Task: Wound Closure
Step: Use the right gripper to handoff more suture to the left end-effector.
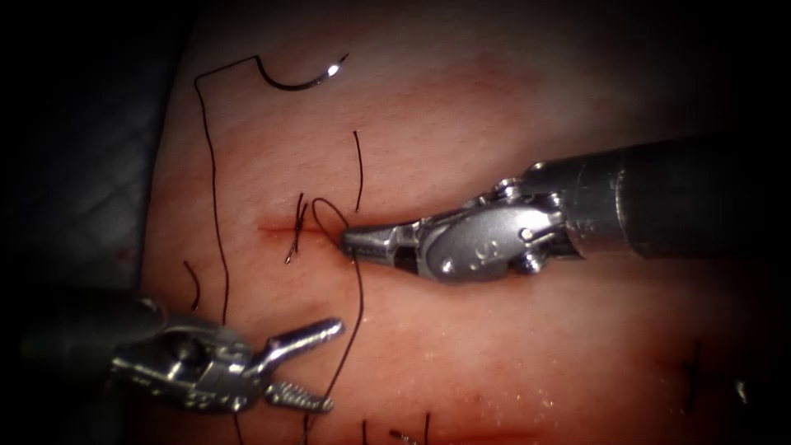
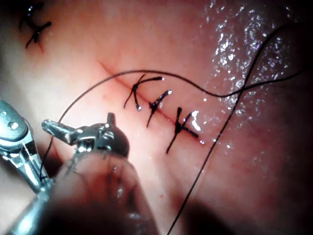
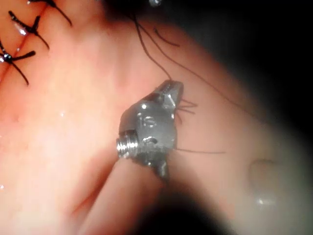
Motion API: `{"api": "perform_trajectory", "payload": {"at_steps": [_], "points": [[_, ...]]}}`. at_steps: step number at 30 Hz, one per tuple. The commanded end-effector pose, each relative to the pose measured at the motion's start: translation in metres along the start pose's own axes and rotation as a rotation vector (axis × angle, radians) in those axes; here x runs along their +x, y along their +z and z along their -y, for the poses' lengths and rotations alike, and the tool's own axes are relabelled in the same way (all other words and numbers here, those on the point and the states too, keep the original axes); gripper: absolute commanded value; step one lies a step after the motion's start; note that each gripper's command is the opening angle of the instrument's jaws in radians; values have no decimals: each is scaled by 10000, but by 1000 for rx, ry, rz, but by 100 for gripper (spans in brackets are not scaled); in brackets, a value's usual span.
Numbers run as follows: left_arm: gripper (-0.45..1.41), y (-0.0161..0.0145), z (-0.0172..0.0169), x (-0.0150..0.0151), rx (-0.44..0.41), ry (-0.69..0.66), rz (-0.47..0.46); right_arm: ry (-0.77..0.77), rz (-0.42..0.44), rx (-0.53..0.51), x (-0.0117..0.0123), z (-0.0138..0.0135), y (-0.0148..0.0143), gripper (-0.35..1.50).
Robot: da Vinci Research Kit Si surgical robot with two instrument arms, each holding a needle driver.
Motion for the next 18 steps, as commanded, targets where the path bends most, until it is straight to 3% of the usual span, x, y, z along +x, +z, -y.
{"api": "perform_trajectory", "payload": {"at_steps": [1, 10, 14, 18], "points": [[76, 6, -4, -1, 1, 1, -9, 14, 6, -12, -19, 0, 0, -35], [74, 19, -13, 3, -5, 67, -35, 80, 19, -41, -58, -8, -5, -35], [81, 35, -25, -4, -67, 91, -38, 87, 20, -44, -60, -10, -4, -35], [74, 36, -29, -2, -73, 96, -76, 86, 20, -45, -59, -8, -2, -35]]}}
